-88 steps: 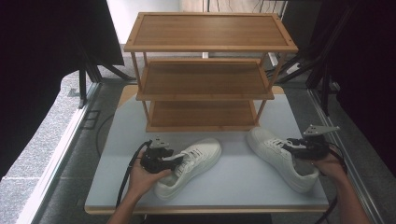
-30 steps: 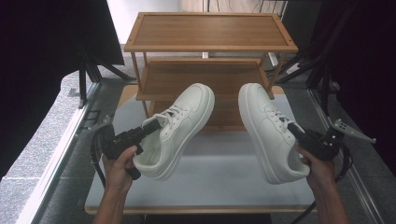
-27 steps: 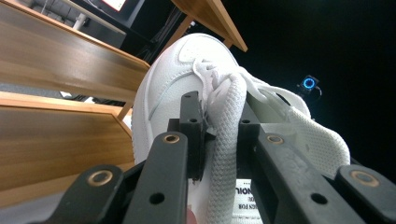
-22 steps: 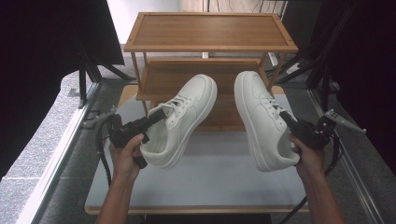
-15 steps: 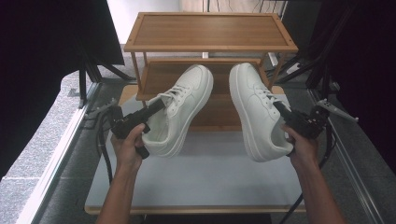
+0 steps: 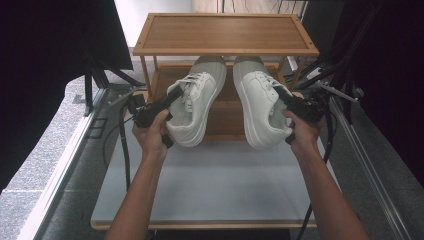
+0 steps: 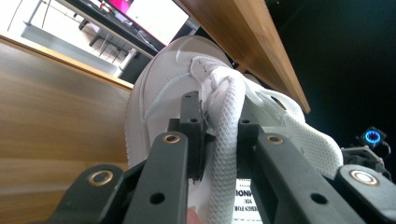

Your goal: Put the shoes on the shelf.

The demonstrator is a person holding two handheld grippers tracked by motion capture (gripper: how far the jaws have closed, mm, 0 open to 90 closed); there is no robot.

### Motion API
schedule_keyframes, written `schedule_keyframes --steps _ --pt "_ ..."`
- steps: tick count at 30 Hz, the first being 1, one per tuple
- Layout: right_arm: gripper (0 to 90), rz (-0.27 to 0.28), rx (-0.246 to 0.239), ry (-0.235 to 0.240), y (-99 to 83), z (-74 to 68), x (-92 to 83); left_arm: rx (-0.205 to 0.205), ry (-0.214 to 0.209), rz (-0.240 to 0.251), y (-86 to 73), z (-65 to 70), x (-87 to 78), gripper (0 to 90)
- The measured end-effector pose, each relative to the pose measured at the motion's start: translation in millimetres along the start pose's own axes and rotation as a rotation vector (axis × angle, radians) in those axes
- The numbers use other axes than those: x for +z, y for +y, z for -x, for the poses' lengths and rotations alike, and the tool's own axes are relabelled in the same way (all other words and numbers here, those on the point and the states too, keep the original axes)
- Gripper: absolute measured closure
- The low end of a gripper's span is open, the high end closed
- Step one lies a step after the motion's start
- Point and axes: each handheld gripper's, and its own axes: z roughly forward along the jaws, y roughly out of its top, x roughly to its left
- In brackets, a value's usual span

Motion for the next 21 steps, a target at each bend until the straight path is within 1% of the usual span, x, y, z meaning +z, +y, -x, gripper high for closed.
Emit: schedule_keyframes --steps 1,2,3,5,7,8,10,11,13,15,16,17,20,21 --pt "83.3 -0.002 0.003 -0.008 1.4 -0.8 4.4 -0.012 0.001 0.002 1.1 -0.6 5.2 79.3" --pt "83.3 -0.003 0.011 -0.027 4.6 -3.0 12.9 -0.015 0.004 0.005 1.8 -1.1 8.2 79.3" --pt "83.3 -0.003 0.011 -0.027 4.6 -3.0 12.9 -0.019 0.007 0.008 2.5 -1.6 12.2 79.3" --pt "83.3 0.007 0.016 -0.047 7.6 -5.8 21.7 -0.024 0.017 0.013 3.7 -2.5 19.7 79.3" --pt "83.2 0.019 0.024 -0.065 9.0 -8.1 27.8 -0.042 0.034 0.029 4.2 -3.6 25.9 79.2" --pt "83.2 0.021 0.026 -0.074 9.3 -8.9 31.1 -0.057 0.046 0.041 4.6 -4.4 29.0 79.1" --pt "83.2 0.022 0.022 -0.091 9.6 -8.9 37.7 -0.072 0.062 0.055 5.8 -5.7 32.7 79.1" --pt "83.2 0.021 0.027 -0.098 9.4 -9.2 40.6 -0.077 0.078 0.065 6.5 -6.1 34.9 79.1" --pt "83.3 0.022 0.036 -0.115 8.1 -7.6 46.3 -0.075 0.096 0.073 7.1 -6.6 38.0 79.1" --pt "83.2 0.018 0.064 -0.134 7.6 -5.5 52.2 -0.078 0.113 0.075 7.7 -7.4 41.9 79.0" --pt "83.2 0.02 0.066 -0.149 7.4 -4.5 55.3 -0.082 0.122 0.08 7.8 -7.9 44.3 79.0" --pt "83.1 0.019 0.081 -0.165 7.7 -4.0 58.3 -0.082 0.128 0.082 7.9 -8.0 45.6 79.0" --pt "83.1 0.021 0.091 -0.191 9.2 -3.5 65.2 -0.074 0.148 0.092 9.1 -7.8 51.8 78.8" --pt "83.0 0.022 0.094 -0.195 9.6 -3.6 67.0 -0.082 0.151 0.095 9.4 -8.2 54.1 78.8"
